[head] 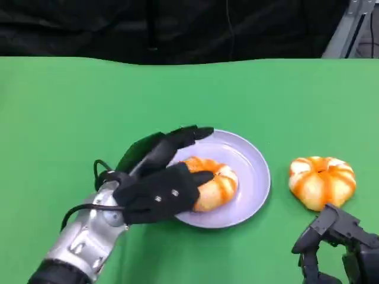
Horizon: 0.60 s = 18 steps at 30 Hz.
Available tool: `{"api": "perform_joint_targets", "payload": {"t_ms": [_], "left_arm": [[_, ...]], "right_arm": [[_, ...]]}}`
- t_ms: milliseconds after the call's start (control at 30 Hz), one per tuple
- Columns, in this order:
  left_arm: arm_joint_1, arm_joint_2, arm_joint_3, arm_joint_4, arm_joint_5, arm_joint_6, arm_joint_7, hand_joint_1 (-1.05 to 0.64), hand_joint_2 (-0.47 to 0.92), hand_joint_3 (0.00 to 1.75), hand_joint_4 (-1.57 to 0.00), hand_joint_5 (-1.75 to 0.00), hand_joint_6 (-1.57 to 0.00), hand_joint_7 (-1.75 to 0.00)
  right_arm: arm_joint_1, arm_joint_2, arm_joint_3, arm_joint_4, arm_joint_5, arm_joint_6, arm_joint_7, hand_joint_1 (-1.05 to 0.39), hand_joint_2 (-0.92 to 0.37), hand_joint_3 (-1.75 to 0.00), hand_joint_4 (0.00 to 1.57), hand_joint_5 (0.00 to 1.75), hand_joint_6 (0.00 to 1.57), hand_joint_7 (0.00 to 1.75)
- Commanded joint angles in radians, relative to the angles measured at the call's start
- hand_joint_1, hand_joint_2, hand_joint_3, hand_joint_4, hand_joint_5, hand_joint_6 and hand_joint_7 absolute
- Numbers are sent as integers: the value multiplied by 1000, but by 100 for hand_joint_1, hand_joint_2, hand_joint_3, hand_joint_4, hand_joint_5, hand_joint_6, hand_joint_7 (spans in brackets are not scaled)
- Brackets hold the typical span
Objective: Grasp the bread from the table and place it into the plate.
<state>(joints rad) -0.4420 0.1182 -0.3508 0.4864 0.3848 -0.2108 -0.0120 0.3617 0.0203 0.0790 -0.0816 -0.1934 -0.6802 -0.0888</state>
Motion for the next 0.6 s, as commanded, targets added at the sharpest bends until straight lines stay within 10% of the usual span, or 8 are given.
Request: {"api": "perform_joint_targets", "payload": {"t_ms": [33, 267, 367, 533, 600], "left_arm": [[75, 16, 81, -122, -146, 14, -108, -66, 92, 28, -68, -16, -61, -5], [198, 1, 224, -383, -457, 227, -260, -33, 92, 18, -91, -25, -78, -10], [236, -17, 292, -520, -640, 443, -298, -20, 92, 23, -64, -79, -81, -5], [312, 1, 392, -713, -846, 691, -296, -13, 92, 31, -41, -110, -77, -1], [380, 22, 436, -818, -918, 770, -291, 11, 70, 103, -44, -108, -82, -4]], "right_arm": [[4, -4, -8, -2, 2, -5, -8, -13, -49, -125, 85, 175, 75, 153], [21, -1, -2, -32, 3, 24, -5, -12, -50, -124, 83, 175, 75, 153], [19, -2, -2, -32, 5, 25, -4, -11, -50, -124, 83, 175, 75, 153], [10, -5, -3, -18, 13, 7, -2, -11, -50, -125, 84, 175, 74, 153], [13, -9, -3, -21, 20, 11, 4, -11, -49, -125, 83, 175, 74, 153]]}}
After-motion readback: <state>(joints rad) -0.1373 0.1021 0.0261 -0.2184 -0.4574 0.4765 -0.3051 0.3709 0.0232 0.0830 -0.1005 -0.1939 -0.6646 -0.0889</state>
